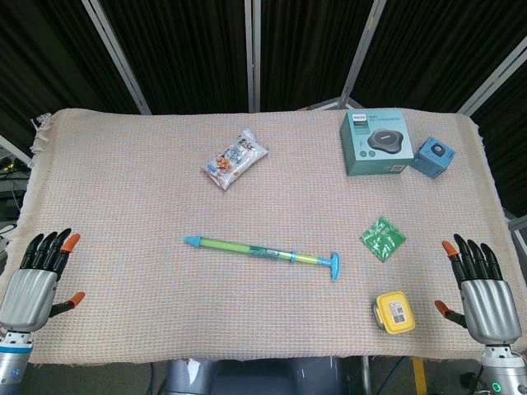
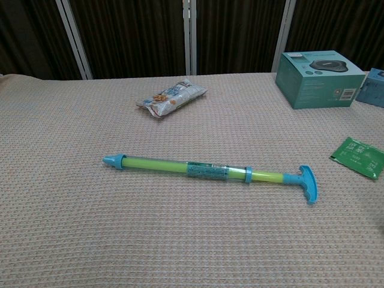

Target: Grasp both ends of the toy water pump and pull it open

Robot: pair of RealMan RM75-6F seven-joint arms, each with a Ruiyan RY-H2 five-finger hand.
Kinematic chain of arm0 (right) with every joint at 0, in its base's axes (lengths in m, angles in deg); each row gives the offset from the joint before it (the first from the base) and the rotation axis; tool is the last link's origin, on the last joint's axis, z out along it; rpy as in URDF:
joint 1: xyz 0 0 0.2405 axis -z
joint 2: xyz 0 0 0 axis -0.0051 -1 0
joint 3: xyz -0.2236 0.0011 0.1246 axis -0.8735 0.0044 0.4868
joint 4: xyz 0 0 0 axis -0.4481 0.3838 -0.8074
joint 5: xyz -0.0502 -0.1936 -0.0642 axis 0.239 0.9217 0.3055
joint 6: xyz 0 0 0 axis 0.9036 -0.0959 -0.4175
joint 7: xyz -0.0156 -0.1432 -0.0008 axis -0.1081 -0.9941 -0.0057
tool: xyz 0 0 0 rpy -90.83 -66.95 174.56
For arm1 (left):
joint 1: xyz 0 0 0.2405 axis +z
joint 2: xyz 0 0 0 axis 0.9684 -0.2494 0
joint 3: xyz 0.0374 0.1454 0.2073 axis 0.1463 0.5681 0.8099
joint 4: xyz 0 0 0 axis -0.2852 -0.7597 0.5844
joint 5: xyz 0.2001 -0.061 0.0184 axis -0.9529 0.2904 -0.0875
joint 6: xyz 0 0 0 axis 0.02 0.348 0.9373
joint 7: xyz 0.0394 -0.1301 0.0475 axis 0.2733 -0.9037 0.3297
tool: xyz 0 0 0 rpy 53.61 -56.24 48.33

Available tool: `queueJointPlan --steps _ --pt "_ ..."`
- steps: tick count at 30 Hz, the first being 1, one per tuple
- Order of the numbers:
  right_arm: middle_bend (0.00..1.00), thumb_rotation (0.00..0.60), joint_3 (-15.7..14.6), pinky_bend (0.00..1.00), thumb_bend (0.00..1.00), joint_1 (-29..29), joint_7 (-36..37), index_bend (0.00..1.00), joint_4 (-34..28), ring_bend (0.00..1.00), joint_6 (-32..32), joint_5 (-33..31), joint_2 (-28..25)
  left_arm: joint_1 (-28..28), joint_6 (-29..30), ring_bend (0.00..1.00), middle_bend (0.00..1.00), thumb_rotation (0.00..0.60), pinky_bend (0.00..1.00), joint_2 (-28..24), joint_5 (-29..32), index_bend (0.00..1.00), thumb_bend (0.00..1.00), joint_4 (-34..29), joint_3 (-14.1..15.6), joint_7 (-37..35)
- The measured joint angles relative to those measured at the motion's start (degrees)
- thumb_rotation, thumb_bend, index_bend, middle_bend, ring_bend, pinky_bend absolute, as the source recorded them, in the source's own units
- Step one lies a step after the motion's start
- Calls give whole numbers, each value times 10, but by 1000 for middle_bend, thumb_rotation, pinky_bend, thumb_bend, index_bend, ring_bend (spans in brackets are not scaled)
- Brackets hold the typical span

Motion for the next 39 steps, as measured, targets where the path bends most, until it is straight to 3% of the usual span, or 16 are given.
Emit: queueJointPlan --steps 9,11,12,14,16,18,19,24,28,33,39 --pt "2 600 -2 0 0 -10 6 0 0 0 32 -14 5 0 -4 0 0 600 0 -1 3 0 0 -4 1 2" --pt "66 600 1 0 0 -20 14 0 -1 15 54 -22 5 -1 -6 0 0 600 0 0 3 0 0 -4 0 4" --pt "178 600 3 3 0 -26 16 0 0 108 65 -25 5 -2 -8 0 0 600 0 0 4 0 0 -4 0 4" --pt "469 600 9 157 0 -47 15 0 6 418 96 -32 6 -5 -14 0 0 600 0 2 6 0 0 -3 -1 6" --pt "781 600 16 602 0 -74 15 0 13 783 137 -39 9 -8 -22 0 0 600 0 5 11 0 0 -1 -1 9" --pt "925 600 23 887 0 -102 18 4 15 936 178 -46 12 -12 -31 0 0 600 0 8 17 0 0 2 -3 12" --pt "970 600 29 964 0 -121 23 21 16 978 209 -54 15 -15 -36 0 0 600 0 10 21 0 0 4 -5 16" --pt "1000 600 60 1000 0 -216 43 132 14 1000 351 -126 43 -22 -40 0 0 600 0 14 34 0 0 7 -15 22" --pt "1000 600 76 1000 0 -287 18 216 25 1000 424 -211 86 -26 -50 0 0 600 0 16 45 0 0 11 -17 23" --pt "1000 600 82 1000 0 -355 -53 328 49 1000 449 -308 152 -31 -58 0 0 600 0 19 53 0 0 17 -19 22" --pt "1000 600 76 1000 0 -394 -121 413 76 1000 432 -385 209 -34 -64 0 0 600 0 19 60 0 0 22 -20 16"
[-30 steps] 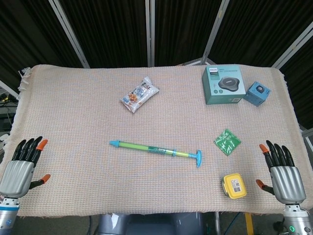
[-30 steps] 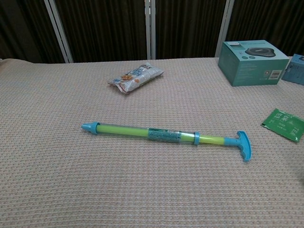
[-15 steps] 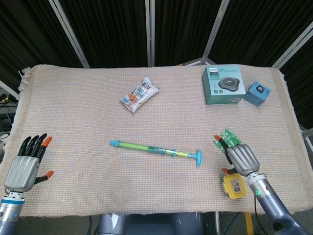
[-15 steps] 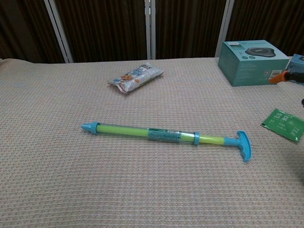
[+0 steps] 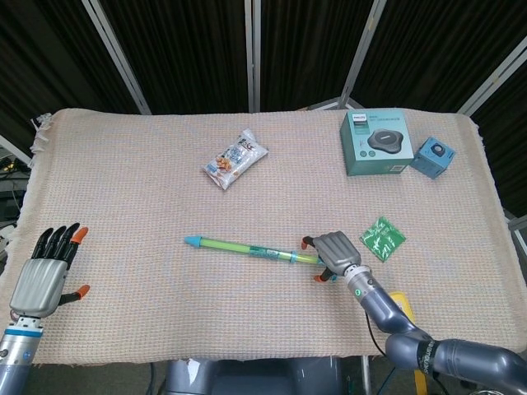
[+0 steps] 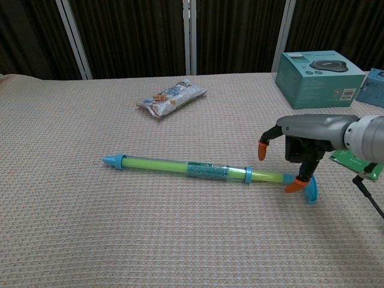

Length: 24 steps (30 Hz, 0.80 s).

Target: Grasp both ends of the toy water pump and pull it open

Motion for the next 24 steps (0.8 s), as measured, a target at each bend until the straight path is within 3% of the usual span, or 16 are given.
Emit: queueJointPlan --steps 13,24 --pt "1000 600 -29 1000 137 -17 -30 480 42 1000 -41 -26 35 -3 -2 0 0 600 0 -1 4 0 0 1 1 -3" --pt "1000 600 -48 1000 152 -14 -29 494 80 1000 -58 -12 61 -6 -4 0 0 600 0 3 6 0 0 0 3 3"
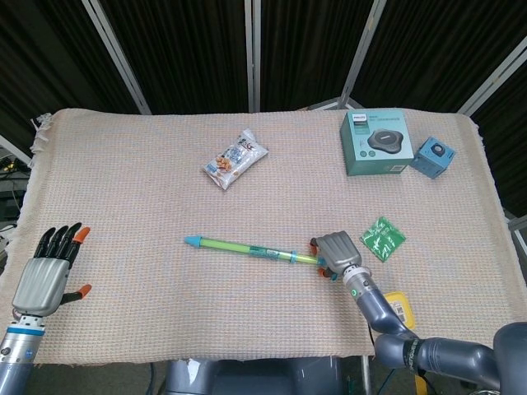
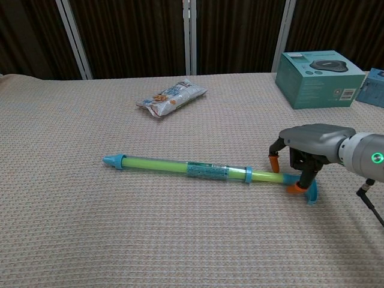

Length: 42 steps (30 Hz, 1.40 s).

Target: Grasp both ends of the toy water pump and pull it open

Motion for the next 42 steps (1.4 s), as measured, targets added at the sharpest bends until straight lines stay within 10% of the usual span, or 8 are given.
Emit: queueJointPlan --steps 22,30,42 --pt "1000 600 0 1000 413 1 8 656 24 1000 -2 -1 16 -23 -32 0 1 600 0 13 11 0 0 14 -4 18" --pt "1000 600 9 1000 429 -1 14 661 6 1000 -1 -6 -3 -101 -104 306 400 600 112 60 23 0 0 42 -40 45" --pt "1000 600 4 1000 430 1 10 654 -37 1000 -9 10 -48 -162 -151 348 430 600 138 120 35 0 0 70 -59 58"
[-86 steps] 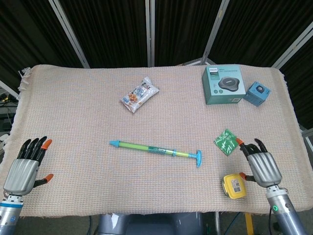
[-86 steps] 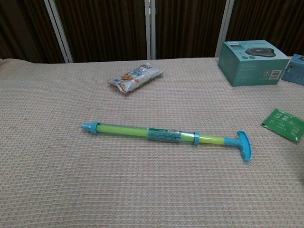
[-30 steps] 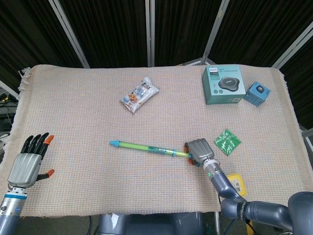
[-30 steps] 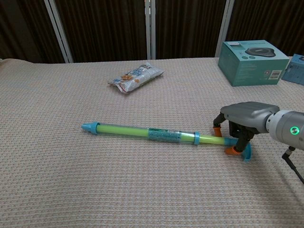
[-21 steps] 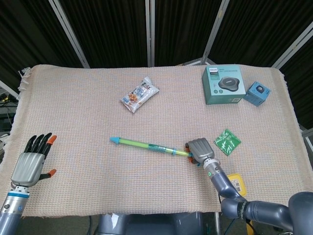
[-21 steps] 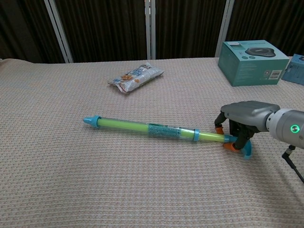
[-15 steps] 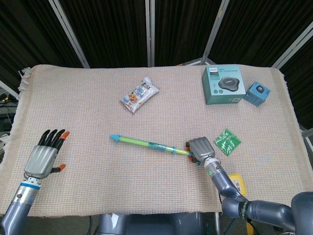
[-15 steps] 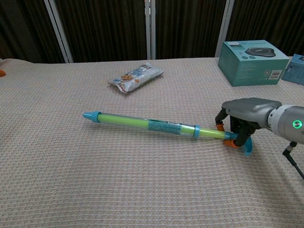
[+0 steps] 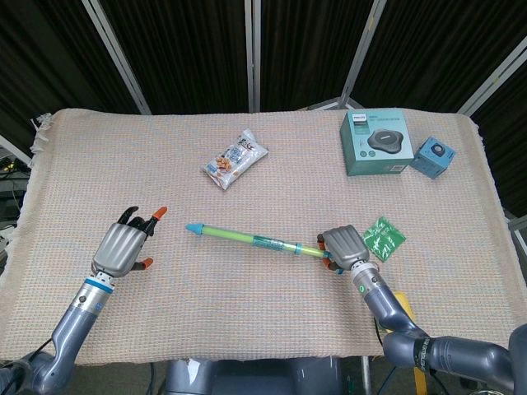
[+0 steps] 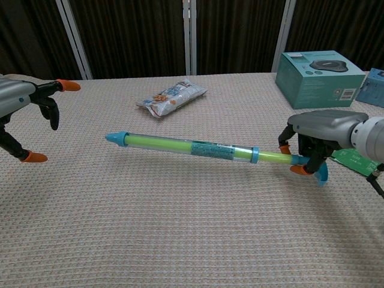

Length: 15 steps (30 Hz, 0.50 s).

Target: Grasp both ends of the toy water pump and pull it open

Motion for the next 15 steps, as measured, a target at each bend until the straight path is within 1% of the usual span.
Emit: queueJointPlan --steps 1,3,4,6,7,8,10,12,15 --pt "1000 600 -1 1000 429 1 1 655 -5 1000 -1 4 -4 -3 -1 368 440 600 164 4 1 0 0 1 0 0" --pt "1000 600 -2 1000 430 2 2 656 -11 1000 -3 9 -7 -8 -3 429 488 600 254 12 1 0 0 4 -1 -1" --pt "1000 600 -2 1000 430 2 3 656 -13 1000 -5 11 -7 -12 -4 483 538 600 344 19 1 2 0 7 -2 -3" --pt "1000 600 -2 1000 430 1 4 657 -16 1000 -6 12 -8 -19 -5 605 653 600 569 28 0 20 0 12 -4 -6" --pt "1000 600 -1 1000 430 1 3 657 -17 1000 -7 12 -8 -24 -6 688 731 600 739 35 -2 42 0 14 -5 -9" --pt "1000 600 -1 1000 430 0 2 657 -18 1000 -8 13 -8 -28 -8 749 792 600 862 40 -3 61 0 16 -7 -13" --pt "1000 600 0 1000 431 -2 -3 657 -21 1000 -9 12 -7 -40 -16 835 884 600 993 54 -3 86 0 16 -10 -22" --pt "1000 600 0 1000 430 -4 -9 658 -24 1000 -11 9 -7 -51 -28 868 919 600 1000 63 1 89 0 15 -14 -23" --pt "1000 600 0 1000 430 -6 -13 658 -27 1000 -12 6 -6 -67 -51 879 931 600 1000 74 22 103 0 8 -19 -10"
